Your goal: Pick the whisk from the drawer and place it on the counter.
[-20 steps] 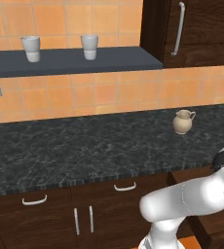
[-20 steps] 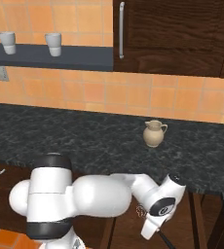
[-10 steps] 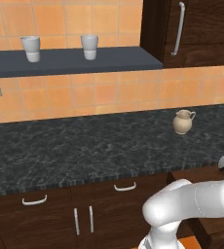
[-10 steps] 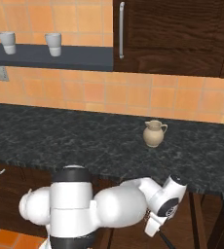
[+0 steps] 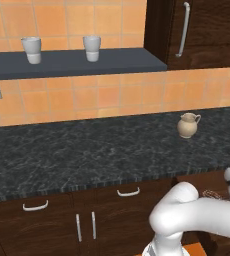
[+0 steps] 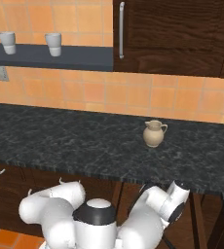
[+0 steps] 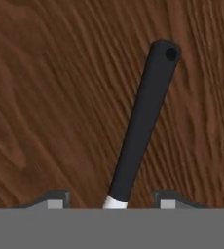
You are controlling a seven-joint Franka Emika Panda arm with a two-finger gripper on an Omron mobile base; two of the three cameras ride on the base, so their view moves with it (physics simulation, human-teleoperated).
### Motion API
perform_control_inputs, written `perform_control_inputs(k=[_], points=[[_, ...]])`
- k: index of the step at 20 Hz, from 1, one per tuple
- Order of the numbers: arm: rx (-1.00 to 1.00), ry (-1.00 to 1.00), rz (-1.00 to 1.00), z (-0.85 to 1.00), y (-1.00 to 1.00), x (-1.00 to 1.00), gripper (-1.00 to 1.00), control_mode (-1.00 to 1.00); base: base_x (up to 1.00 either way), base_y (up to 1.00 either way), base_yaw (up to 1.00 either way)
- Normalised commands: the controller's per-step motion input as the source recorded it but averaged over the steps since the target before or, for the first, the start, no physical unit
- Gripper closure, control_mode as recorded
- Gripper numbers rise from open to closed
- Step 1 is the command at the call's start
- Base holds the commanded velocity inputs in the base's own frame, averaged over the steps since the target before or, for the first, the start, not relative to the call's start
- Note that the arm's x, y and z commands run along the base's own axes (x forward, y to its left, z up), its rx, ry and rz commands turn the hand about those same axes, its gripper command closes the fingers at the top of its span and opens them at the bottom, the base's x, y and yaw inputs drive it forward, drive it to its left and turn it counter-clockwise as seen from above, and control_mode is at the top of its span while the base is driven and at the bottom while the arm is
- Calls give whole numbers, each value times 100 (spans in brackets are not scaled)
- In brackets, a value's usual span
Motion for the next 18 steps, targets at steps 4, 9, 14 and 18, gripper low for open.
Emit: perform_control_inputs(k=[4,9,14,18], points=[[0,-6,0,-49,-7,1,100,-100,0,0,0],[-1,-1,0,-20,0,0,100,-100,0,0,0],[10,-3,-15,86,-6,-68,100,-100,0,0,0],[16,0,-16,100,-14,-100,100,-100,0,0,0]])
